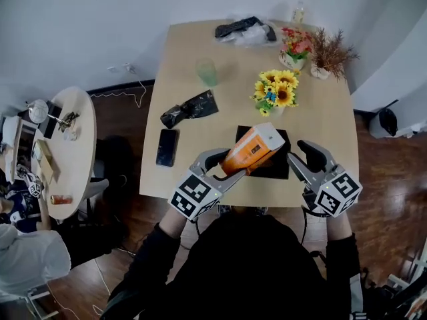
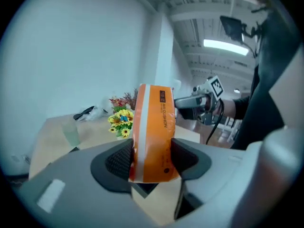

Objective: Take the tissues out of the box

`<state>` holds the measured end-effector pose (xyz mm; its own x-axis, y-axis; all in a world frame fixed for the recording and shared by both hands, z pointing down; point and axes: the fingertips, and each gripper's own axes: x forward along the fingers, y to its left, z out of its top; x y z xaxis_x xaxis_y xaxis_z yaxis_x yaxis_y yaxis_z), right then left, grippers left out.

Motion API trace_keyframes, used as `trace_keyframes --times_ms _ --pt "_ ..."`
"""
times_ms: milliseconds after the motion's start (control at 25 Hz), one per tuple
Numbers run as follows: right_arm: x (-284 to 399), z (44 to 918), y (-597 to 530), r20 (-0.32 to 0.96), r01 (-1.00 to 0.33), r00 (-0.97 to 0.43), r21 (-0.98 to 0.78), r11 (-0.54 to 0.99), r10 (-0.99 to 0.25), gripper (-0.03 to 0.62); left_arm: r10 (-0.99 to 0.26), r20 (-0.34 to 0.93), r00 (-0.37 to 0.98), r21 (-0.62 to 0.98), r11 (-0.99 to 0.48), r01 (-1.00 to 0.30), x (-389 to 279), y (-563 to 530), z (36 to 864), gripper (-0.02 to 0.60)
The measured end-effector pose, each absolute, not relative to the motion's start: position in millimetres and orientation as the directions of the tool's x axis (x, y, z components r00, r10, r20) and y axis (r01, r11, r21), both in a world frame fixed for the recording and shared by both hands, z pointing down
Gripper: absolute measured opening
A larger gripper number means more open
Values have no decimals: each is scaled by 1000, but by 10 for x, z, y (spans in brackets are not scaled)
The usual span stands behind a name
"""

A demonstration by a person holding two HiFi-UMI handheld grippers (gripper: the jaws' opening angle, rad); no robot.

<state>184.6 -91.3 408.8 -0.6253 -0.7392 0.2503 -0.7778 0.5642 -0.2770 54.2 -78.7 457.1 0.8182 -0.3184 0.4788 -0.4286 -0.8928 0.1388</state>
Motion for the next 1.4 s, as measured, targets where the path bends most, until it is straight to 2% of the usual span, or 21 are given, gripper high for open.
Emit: trace_keyframes --times_ms 240,480,760,1080,1200,1400 --pt "1173 3801 -888 142 -633 -766 -331 700 -626 179 -400 292 868 324 -813 -484 178 -594 4193 227" --pt "603 3662 -782 59 -464 -878 -357 811 -476 179 -480 132 867 483 -733 -480 -208 -456 3988 229" --pt "72 3646 -507 45 -244 -968 -395 886 -247 181 -535 -71 842 666 -654 -360 -649 -303 3815 229" --pt "-252 3749 -361 56 -143 -990 -452 880 -132 170 -565 -76 822 718 -602 -348 -840 -232 3977 230" --pt "-344 3908 -412 91 -163 -987 -501 850 -136 168 -560 -55 827 742 -577 -342 -884 -247 4094 230" --pt "-467 4253 -530 185 -246 -968 -551 797 -171 114 -565 14 825 775 -515 -366 -1010 -339 4432 245"
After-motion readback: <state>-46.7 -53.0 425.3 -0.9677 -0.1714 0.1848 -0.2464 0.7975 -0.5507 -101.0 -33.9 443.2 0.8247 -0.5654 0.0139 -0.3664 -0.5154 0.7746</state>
